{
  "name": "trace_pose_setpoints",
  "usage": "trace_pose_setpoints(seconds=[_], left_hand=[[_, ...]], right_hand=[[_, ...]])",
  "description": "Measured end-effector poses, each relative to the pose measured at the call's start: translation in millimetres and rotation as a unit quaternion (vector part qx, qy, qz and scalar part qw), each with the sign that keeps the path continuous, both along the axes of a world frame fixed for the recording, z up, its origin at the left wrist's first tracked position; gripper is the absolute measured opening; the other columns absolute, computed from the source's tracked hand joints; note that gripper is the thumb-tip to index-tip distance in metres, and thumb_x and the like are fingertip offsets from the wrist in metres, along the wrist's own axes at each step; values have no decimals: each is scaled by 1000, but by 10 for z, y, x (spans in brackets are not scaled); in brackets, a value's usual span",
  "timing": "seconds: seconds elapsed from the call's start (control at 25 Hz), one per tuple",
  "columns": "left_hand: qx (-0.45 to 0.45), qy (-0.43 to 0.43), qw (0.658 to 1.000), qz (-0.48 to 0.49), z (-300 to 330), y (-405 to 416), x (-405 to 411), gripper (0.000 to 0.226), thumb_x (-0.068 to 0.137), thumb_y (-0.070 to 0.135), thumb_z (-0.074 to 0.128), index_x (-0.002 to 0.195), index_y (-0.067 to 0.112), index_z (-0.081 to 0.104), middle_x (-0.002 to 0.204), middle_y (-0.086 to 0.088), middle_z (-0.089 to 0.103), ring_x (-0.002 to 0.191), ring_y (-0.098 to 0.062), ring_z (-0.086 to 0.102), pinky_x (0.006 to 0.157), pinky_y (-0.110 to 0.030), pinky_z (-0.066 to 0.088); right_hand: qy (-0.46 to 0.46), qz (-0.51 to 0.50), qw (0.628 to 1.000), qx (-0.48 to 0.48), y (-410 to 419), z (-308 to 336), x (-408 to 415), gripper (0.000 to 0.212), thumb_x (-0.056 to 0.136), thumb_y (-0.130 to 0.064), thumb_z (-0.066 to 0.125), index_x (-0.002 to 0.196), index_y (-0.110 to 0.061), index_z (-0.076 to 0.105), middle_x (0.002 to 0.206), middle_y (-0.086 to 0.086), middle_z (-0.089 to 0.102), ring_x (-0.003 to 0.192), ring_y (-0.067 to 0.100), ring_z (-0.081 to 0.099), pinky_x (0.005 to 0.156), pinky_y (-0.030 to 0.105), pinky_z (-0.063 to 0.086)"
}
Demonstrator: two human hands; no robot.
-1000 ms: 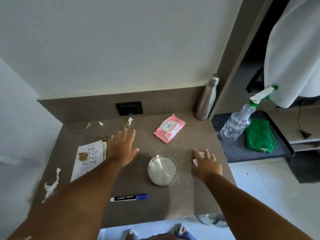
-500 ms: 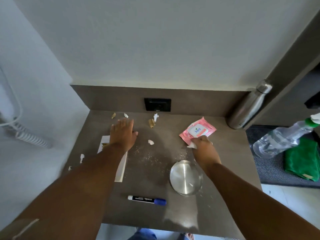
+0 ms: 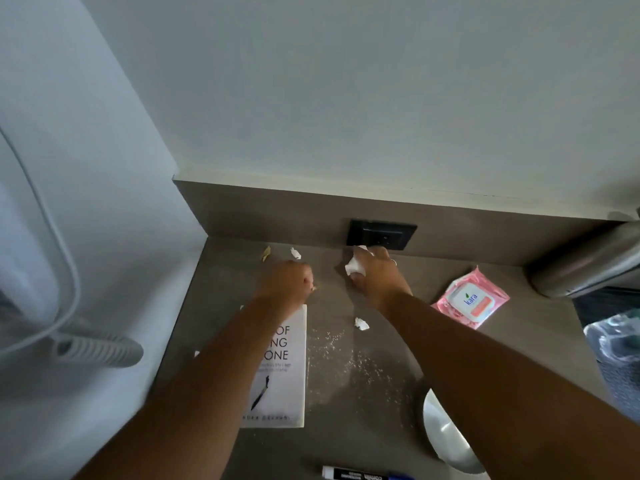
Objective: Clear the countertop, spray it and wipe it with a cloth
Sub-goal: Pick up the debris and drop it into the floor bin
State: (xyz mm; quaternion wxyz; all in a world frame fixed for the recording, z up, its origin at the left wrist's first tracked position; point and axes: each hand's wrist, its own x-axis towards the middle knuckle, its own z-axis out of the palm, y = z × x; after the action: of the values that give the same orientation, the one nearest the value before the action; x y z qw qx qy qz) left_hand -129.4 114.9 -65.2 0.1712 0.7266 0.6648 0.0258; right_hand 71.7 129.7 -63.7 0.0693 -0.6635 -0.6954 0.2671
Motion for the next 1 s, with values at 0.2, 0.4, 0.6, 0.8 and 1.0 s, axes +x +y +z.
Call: trace_pose_setpoints(seconds=[0.2, 0.4, 0.6, 0.8, 1.0], left_hand=[[59, -47, 984, 163, 126, 199, -498, 20, 99, 19, 50, 101, 6, 65, 96, -12, 70, 90, -29, 66, 78, -35, 51], [98, -29, 976, 190, -12, 263, -694, 22, 96, 26, 60, 107, 7, 65, 100, -12, 71, 92, -27, 69, 74, -29, 48], [79, -32, 980, 179, -324, 424, -681, 26, 98, 31, 55, 116, 12, 57, 109, -15, 63, 97, -28, 61, 85, -44, 53], [90, 22, 984, 153, -553, 489, -617, 35, 93, 44, 58, 102, 10, 56, 103, -17, 60, 91, -32, 59, 77, -45, 53], [117, -10, 986, 119, -534, 537, -684, 21, 97, 30, 56, 95, 10, 55, 85, -12, 65, 70, -24, 61, 61, -39, 54]], right_hand=[[-111, 22, 993, -37, 91, -187, -210, 51, 92, -32, 52, 141, -33, 38, 147, 10, 31, 128, 38, 39, 93, 48, 47], [-77, 16, 997, -5, 129, -184, -169, 30, 88, -9, 55, 112, -19, 70, 119, 12, 54, 108, 36, 53, 88, 43, 51], [39, -39, 998, 27, -250, 18, -63, 26, 78, 5, 60, 93, -9, 75, 99, 11, 63, 84, 27, 64, 73, 35, 53], [30, -22, 999, -23, -890, -65, -45, 29, 88, -16, 66, 117, -23, 69, 124, 4, 57, 96, 13, 61, 84, 18, 48], [6, -13, 1000, -16, -1038, -153, -137, 30, 87, -14, 63, 113, -26, 70, 130, 1, 52, 107, 21, 57, 89, 30, 52]])
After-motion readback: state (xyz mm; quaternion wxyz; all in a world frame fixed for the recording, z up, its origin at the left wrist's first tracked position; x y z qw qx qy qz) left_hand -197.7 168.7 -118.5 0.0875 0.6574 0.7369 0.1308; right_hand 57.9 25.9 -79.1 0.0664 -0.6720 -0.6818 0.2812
